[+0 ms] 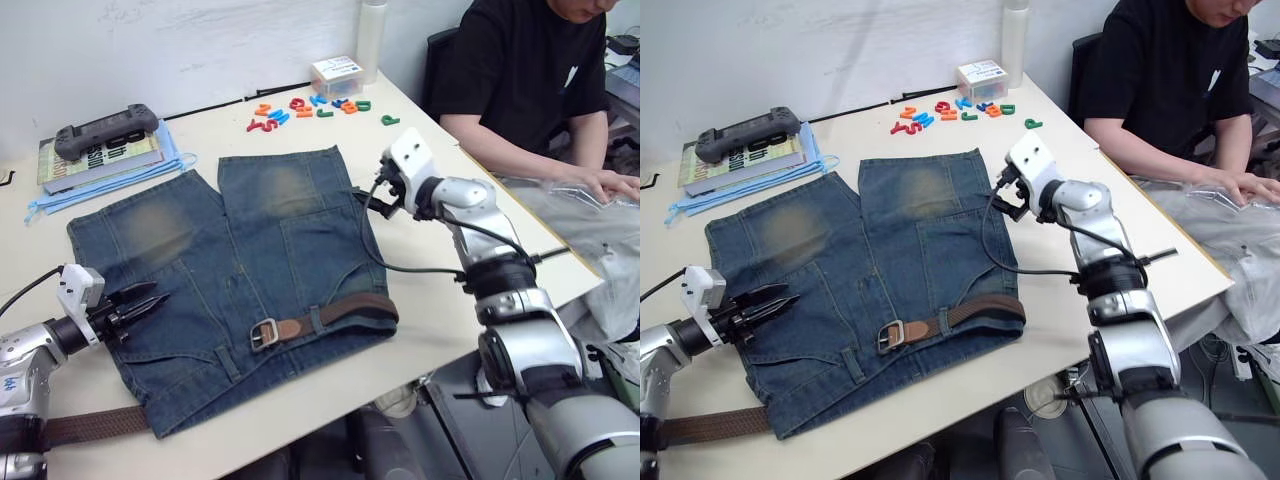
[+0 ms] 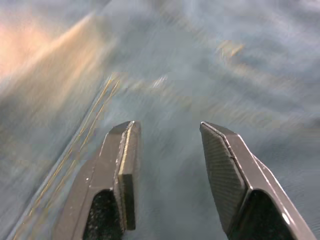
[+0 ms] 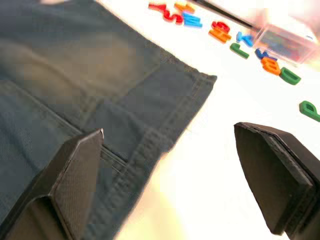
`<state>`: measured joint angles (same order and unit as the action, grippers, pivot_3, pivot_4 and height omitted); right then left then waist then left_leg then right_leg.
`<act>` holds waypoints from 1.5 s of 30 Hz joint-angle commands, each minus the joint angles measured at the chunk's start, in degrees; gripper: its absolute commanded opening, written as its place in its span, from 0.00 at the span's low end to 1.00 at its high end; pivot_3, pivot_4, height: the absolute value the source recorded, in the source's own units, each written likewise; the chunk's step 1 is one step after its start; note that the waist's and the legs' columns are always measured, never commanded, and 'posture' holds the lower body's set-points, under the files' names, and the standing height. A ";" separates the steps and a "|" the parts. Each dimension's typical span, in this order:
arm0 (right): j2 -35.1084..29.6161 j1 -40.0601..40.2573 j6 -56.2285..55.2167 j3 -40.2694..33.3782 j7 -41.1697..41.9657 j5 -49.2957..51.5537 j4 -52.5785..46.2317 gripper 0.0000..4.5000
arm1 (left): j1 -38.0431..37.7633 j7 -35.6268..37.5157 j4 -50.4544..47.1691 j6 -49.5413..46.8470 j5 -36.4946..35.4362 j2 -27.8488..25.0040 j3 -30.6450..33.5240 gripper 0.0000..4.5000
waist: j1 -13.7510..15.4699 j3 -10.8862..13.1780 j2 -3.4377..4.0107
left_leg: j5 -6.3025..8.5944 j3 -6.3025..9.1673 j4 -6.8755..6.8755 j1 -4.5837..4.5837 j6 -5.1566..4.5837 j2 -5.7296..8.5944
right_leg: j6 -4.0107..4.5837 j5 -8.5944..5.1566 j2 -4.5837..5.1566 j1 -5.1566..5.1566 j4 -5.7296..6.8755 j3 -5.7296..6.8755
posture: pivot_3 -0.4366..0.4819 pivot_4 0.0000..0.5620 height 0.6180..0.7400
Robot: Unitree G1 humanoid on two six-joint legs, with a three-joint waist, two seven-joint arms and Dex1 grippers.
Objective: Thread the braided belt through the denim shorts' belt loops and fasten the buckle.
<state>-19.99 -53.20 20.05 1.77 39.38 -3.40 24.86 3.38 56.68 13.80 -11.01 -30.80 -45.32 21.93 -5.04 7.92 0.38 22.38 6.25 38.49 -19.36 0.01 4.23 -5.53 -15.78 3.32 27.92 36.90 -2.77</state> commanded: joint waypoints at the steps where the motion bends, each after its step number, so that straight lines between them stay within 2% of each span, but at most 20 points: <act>1: 0.05 4.95 9.95 -2.66 -3.24 2.84 -17.24 0.99 | -3.82 -5.35 -15.52 -8.52 -5.92 1.37 2.83 0.49 | 0.18 0.02 0.03 | 0.00 0.00 0.01 -0.01 -0.01 0.00 | 0.00 0.00 0.00 0.00 0.00 0.01 | 0.48 0.27 0.93; 5: 0.81 10.60 13.60 -2.43 -6.20 3.05 -24.23 0.99 | -5.05 -10.33 -21.93 -12.63 -7.64 3.86 3.00 0.49 | 0.52 0.21 0.06 | 0.15 0.02 0.12 -0.01 -0.21 0.09 | -0.06 0.03 0.19 -0.21 -0.38 0.41 | 0.48 0.27 0.93; 9: -1.40 15.39 13.64 1.74 -4.96 1.78 -29.37 0.99 | -4.80 -12.77 -24.44 -15.41 -7.95 5.16 2.98 0.49 | 1.43 0.66 -0.13 | 0.27 0.04 0.49 0.07 -0.13 0.08 | -0.03 0.07 0.15 -0.36 -0.47 0.48 | 0.48 0.27 0.93; 12: -2.83 17.49 14.33 3.24 -4.06 2.43 -32.51 0.99 | -4.08 -13.40 -25.09 -16.75 -7.96 5.33 2.64 0.49 | 1.75 0.85 0.07 | -0.65 2.80 -0.04 0.08 0.03 1.28 | 0.09 0.01 1.68 -1.48 -0.39 2.73 | 0.48 0.27 0.93; 15: -3.81 19.15 15.18 3.39 -3.42 3.43 -34.85 0.99 | -2.96 -13.58 -25.39 -18.00 -8.17 5.26 2.19 0.49 | 2.24 0.93 0.06 | -1.91 4.75 -0.76 -0.28 0.25 2.55 | 0.13 -0.07 3.13 -1.63 -0.40 4.28 | 0.48 0.27 0.93; 18: -4.16 21.06 16.04 2.53 -3.85 4.43 -36.98 0.99 | -2.84 -13.50 -26.25 -18.81 -7.83 5.48 1.47 0.49 | 3.55 1.03 0.18 | -2.67 6.45 -0.80 -0.68 0.38 3.47 | 0.03 -0.19 4.24 -2.03 -0.36 5.84 | 0.48 0.27 0.92; 23: -5.30 23.54 16.98 1.73 -3.98 5.76 -40.35 0.99 | -3.01 -13.25 -26.73 -19.40 -7.54 5.44 1.08 0.49 | 6.04 1.27 0.33 | -2.87 5.88 -0.65 -0.74 0.37 3.29 | -0.18 0.34 3.78 -1.92 -1.02 5.01 | 0.48 0.27 0.92; 27: -6.82 25.76 16.77 2.41 -3.18 6.23 -42.74 0.99 | -2.97 -12.97 -26.31 -19.69 -7.37 5.18 1.04 0.49 | 6.33 1.39 0.24 | -2.79 5.55 -0.65 -0.73 0.35 3.02 | -0.27 0.52 3.33 -1.90 -1.30 4.57 | 0.48 0.27 0.92; 28: -7.36 26.32 16.44 2.88 -2.80 6.16 -43.17 0.99 | -3.01 -12.83 -26.29 -19.78 -7.35 5.06 1.01 0.49 | 5.91 1.41 0.24 | -2.79 5.76 -0.75 -0.83 0.31 3.17 | -0.28 0.53 3.43 -2.11 -1.24 4.83 | 0.48 0.27 0.92; 29: -7.97 26.94 15.97 3.31 -2.40 6.09 -43.76 0.99 | -3.20 -12.70 -26.38 -19.89 -7.34 4.98 1.01 0.49 | 5.45 1.45 0.18 | -3.01 6.36 -0.85 -0.78 0.24 3.48 | -0.30 0.46 4.21 -2.33 -1.14 5.63 | 0.48 0.27 0.92; 31: -8.93 27.96 15.23 3.73 -2.04 6.07 -44.71 0.99 | -3.78 -12.81 -26.45 -20.02 -7.28 5.08 1.38 0.49 | 4.64 1.45 0.18 | -3.21 7.04 -0.79 -1.05 0.03 4.12 | -0.54 0.14 5.09 -2.47 -0.81 6.36 | 0.48 0.27 0.92; 36: -10.18 30.37 14.66 4.15 -1.79 6.22 -47.36 0.99 | -5.16 -15.19 -26.04 -20.91 -8.62 6.08 4.68 0.49 | 3.91 1.51 0.07 | -4.02 8.54 -0.78 -1.44 -0.85 6.25 | -1.58 -0.43 7.32 -2.92 -0.17 7.53 | 0.48 0.27 0.92; 38: -10.62 31.35 14.76 4.27 -1.80 6.29 -48.61 0.99 | -5.40 -17.19 -26.50 -21.85 -9.82 7.04 6.73 0.49 | 4.16 1.50 0.04 | -4.28 9.43 -0.82 -1.43 -1.08 7.04 | -2.14 -0.58 7.40 -3.36 -0.24 7.86 | 0.48 0.27 0.92; 40: -10.04 32.42 15.46 3.06 -2.49 7.27 -50.06 0.99 | -5.87 -19.97 -26.45 -23.14 -11.74 8.43 9.98 0.49 | 4.48 1.49 0.03 | -4.49 10.41 -0.86 -1.44 -1.20 7.76 | -2.76 -0.88 7.37 -3.56 -0.37 7.40 | 0.48 0.27 0.92; 41: -9.50 32.84 15.93 2.21 -3.01 7.97 -50.72 0.99 | -6.07 -21.41 -26.16 -23.84 -12.75 9.09 11.70 0.49 | 5.05 1.49 0.02 | -4.59 10.58 -0.80 -1.38 -1.18 7.95 | -2.93 -0.99 7.35 -3.40 -0.39 6.70 | 0.48 0.27 0.92; 42: -9.07 33.38 16.31 1.17 -3.46 8.85 -51.58 0.99 | -6.45 -23.42 -25.40 -24.61 -13.78 9.98 14.12 0.49 | 5.49 1.49 0.01 | -4.54 10.22 -0.83 -1.31 -1.17 7.85 | -2.96 -0.98 6.93 -3.26 -0.41 5.70 | 0.48 0.27 0.92; 45: -9.44 35.66 15.79 -0.24 -3.95 9.77 -53.92 0.99 | -8.24 -27.75 -23.80 -26.16 -16.23 12.07 20.06 0.49 | 6.79 1.51 -0.07 | -4.34 9.78 -1.03 -1.23 -1.07 7.30 | -3.03 -0.92 6.13 -3.24 -0.94 4.32 | 0.48 0.27 0.92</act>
<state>-28.95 -18.49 36.37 3.78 35.94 5.25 -25.21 -4.01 31.01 -10.05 -36.66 -44.91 -33.65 38.04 1.75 9.43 0.31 18.12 15.83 37.38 -20.54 -1.02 11.36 -8.54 -16.70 9.27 24.76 35.88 1.23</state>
